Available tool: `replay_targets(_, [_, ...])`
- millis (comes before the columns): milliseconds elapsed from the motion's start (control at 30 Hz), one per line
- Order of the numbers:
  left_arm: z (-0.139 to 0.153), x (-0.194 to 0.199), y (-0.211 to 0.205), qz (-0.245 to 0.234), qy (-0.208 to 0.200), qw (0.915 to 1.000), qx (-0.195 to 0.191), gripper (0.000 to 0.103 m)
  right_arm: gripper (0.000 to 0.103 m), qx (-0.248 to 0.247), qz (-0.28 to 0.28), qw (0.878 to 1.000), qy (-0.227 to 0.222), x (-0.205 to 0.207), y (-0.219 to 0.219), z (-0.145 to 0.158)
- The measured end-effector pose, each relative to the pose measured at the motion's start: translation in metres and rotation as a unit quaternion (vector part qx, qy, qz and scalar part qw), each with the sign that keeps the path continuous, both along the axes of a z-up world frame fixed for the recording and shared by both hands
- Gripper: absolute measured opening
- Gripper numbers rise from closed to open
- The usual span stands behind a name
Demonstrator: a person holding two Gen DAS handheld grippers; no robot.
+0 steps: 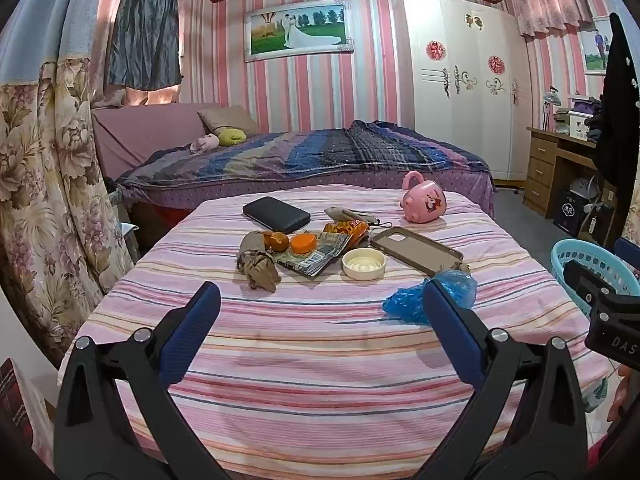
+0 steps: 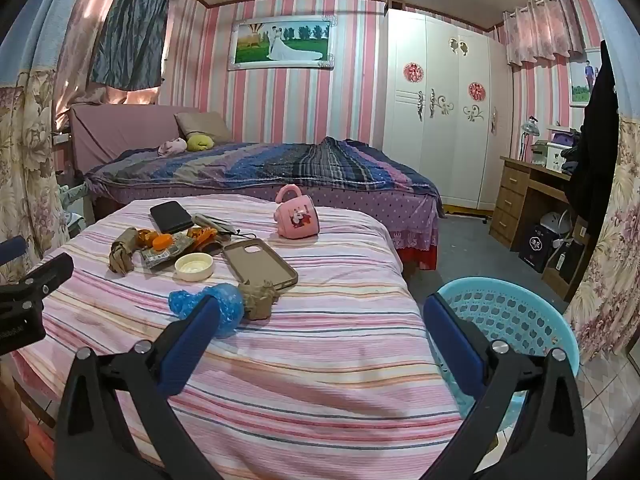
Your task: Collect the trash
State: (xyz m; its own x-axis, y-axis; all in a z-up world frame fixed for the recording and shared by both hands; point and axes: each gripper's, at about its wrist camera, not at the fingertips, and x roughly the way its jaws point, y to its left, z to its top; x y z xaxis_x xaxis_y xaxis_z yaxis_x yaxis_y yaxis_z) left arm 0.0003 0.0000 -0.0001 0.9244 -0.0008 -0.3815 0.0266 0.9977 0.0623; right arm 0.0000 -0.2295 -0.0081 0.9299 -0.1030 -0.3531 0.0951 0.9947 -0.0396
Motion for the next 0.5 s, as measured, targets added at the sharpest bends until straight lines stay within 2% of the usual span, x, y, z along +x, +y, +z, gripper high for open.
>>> replay_targets(500, [-0.0013, 0.0, 0.0017, -0.001, 0.001, 1.0, -0.002, 0.098, 0.099, 0.004, 0.001, 1.0, 0.003, 0.0009, -0.0028, -0.0008])
